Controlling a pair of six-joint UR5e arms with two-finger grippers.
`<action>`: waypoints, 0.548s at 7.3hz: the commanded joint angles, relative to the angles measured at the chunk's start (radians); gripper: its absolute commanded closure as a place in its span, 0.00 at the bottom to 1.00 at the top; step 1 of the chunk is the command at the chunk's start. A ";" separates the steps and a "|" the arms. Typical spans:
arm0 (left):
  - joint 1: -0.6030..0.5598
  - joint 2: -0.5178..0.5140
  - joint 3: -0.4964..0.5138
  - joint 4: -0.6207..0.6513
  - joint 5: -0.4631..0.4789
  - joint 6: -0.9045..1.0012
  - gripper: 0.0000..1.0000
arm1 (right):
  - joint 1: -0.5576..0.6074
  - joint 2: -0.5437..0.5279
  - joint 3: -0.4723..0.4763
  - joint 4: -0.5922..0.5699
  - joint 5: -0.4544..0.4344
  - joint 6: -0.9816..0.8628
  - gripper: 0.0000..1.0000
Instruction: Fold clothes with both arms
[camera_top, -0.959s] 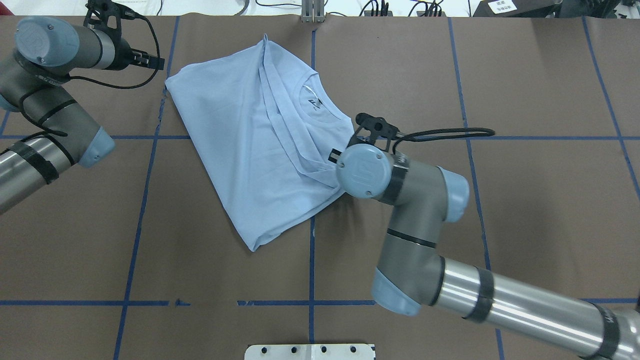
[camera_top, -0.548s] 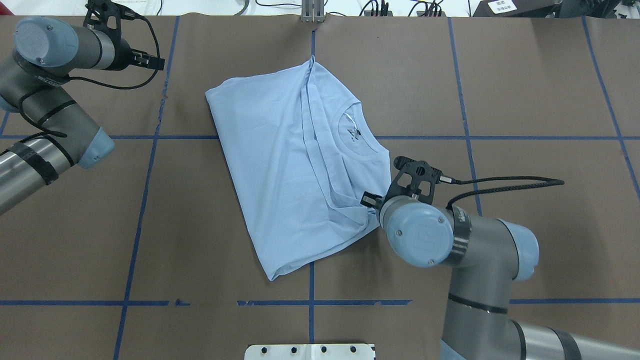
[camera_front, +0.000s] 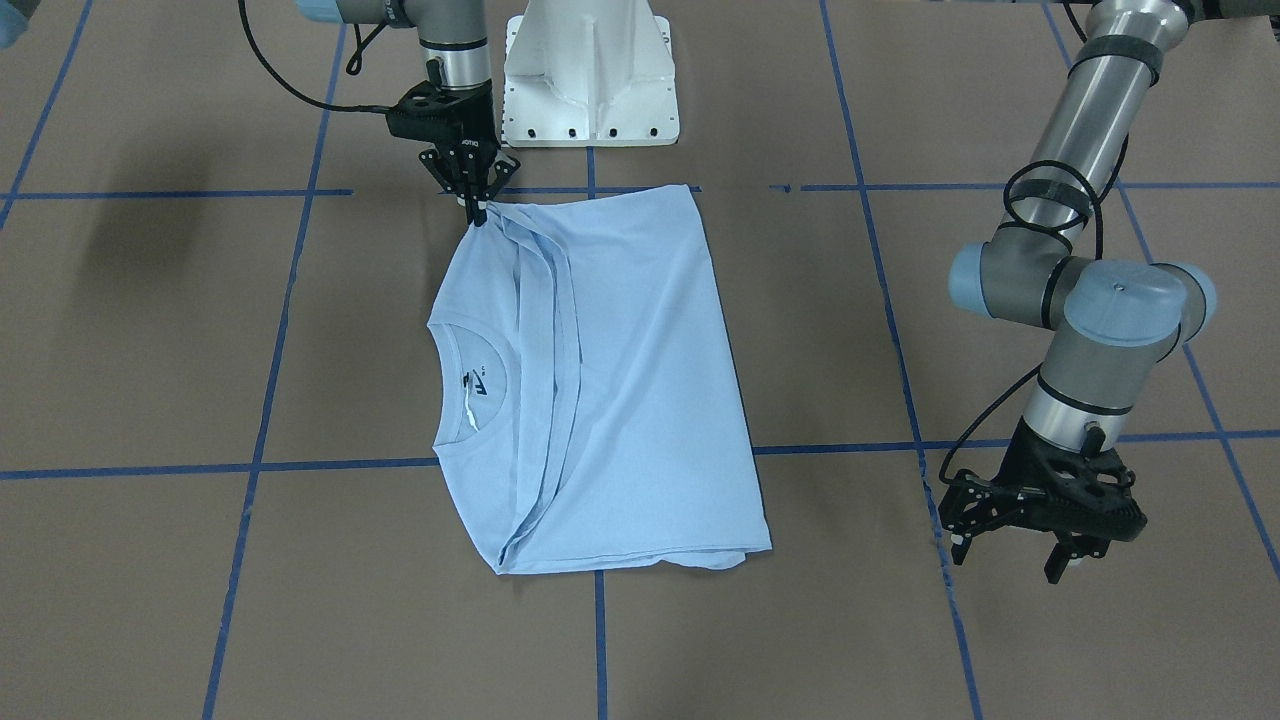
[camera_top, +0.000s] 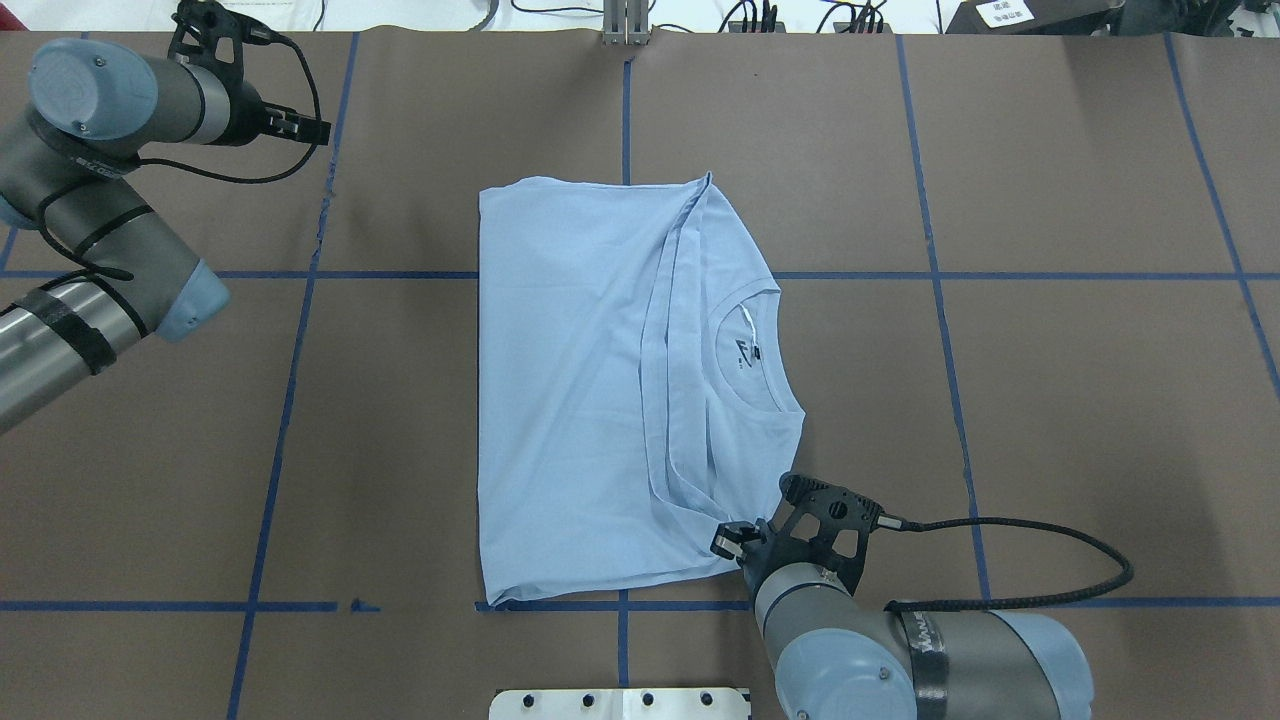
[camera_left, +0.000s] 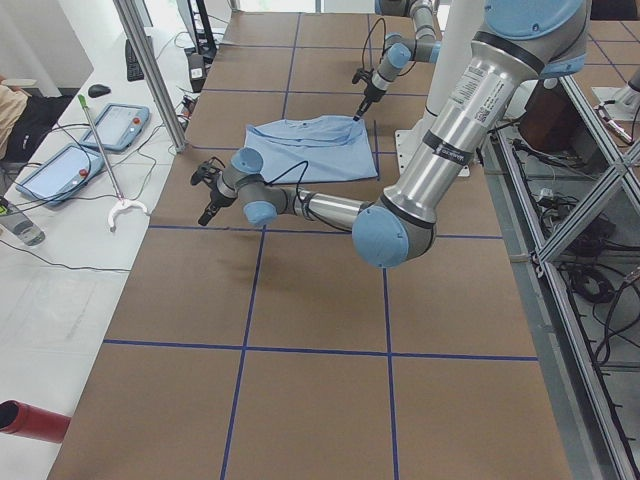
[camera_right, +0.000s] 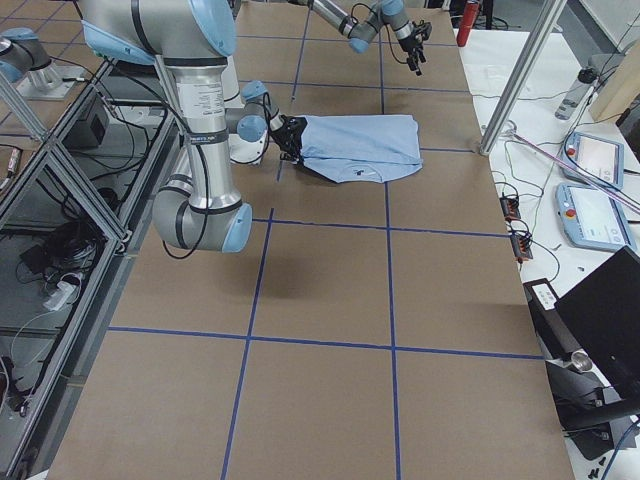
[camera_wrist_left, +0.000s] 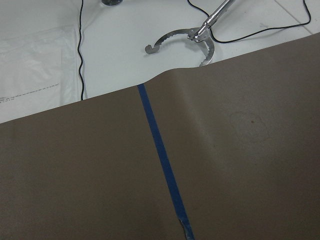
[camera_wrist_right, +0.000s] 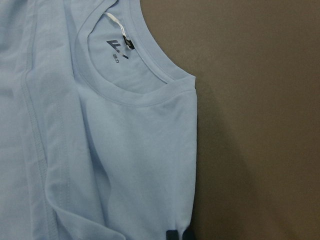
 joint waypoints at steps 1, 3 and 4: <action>0.000 0.002 -0.002 0.000 0.000 -0.002 0.00 | -0.033 -0.003 -0.001 0.000 -0.023 0.009 0.54; 0.000 0.002 -0.002 0.000 -0.001 -0.002 0.00 | -0.032 0.006 0.001 0.015 -0.020 -0.111 0.00; 0.000 0.002 -0.002 0.000 0.000 -0.002 0.00 | -0.030 0.000 0.004 0.071 -0.019 -0.158 0.00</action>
